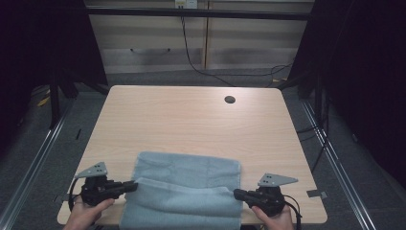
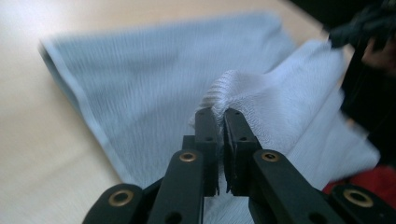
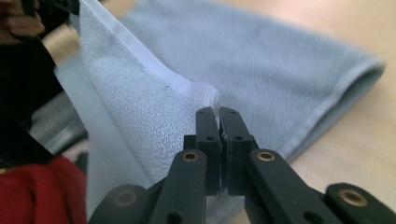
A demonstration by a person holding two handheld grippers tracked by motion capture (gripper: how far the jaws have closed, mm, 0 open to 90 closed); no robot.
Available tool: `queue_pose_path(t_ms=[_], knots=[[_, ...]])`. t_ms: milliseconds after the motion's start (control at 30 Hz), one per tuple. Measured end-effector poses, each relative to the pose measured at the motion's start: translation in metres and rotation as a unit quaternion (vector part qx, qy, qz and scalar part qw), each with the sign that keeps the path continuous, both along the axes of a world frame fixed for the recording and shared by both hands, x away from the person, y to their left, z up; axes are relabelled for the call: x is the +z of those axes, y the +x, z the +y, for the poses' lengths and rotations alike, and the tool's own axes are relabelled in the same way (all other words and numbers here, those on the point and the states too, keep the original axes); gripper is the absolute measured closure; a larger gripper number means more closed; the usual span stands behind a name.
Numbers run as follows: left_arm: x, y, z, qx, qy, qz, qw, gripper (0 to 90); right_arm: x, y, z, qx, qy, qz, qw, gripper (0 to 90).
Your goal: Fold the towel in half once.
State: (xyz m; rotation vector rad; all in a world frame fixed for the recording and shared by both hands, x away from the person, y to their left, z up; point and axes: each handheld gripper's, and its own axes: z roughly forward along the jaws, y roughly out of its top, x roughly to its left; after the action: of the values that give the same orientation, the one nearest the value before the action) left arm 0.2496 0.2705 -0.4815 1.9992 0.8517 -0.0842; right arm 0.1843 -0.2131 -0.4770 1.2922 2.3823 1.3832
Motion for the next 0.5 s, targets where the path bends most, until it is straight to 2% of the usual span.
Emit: queue_pose_path(t_ms=[33,100,133,200,233,333,400,500], knots=[[-0.005,0.002,-0.001,0.002,0.010,0.004,0.9999,85.6,-0.003,0.002,0.001,0.002,-0.009,0.003,1.0000,87.6],[-0.013,0.005,-0.005,0.002,0.033,0.007,0.9994,85.6,-0.007,0.009,0.002,0.003,-0.007,0.008,0.9999,87.6],[-0.017,0.007,-0.006,0.001,0.041,0.010,0.9991,85.6,-0.010,0.011,0.004,0.002,-0.010,0.019,0.9998,87.6],[-0.021,0.011,-0.006,0.004,0.034,0.017,0.9993,85.7,-0.018,0.016,0.009,0.009,-0.038,0.028,0.9988,87.6],[-0.022,0.012,-0.007,0.005,0.034,0.015,0.9993,85.7,-0.020,0.018,0.009,0.007,-0.029,0.033,0.9990,87.7],[-0.024,0.018,-0.008,0.008,0.033,0.008,0.9994,85.7,-0.022,0.027,0.008,0.000,-0.037,0.029,0.9989,87.7],[-0.024,0.026,-0.011,0.017,0.039,0.005,0.9991,85.8,-0.022,0.039,0.006,-0.005,-0.039,0.028,0.9988,87.8],[-0.024,0.046,-0.017,0.032,0.044,-0.001,0.9985,85.8,-0.021,0.066,0.005,-0.025,-0.062,0.014,0.9977,87.9]])
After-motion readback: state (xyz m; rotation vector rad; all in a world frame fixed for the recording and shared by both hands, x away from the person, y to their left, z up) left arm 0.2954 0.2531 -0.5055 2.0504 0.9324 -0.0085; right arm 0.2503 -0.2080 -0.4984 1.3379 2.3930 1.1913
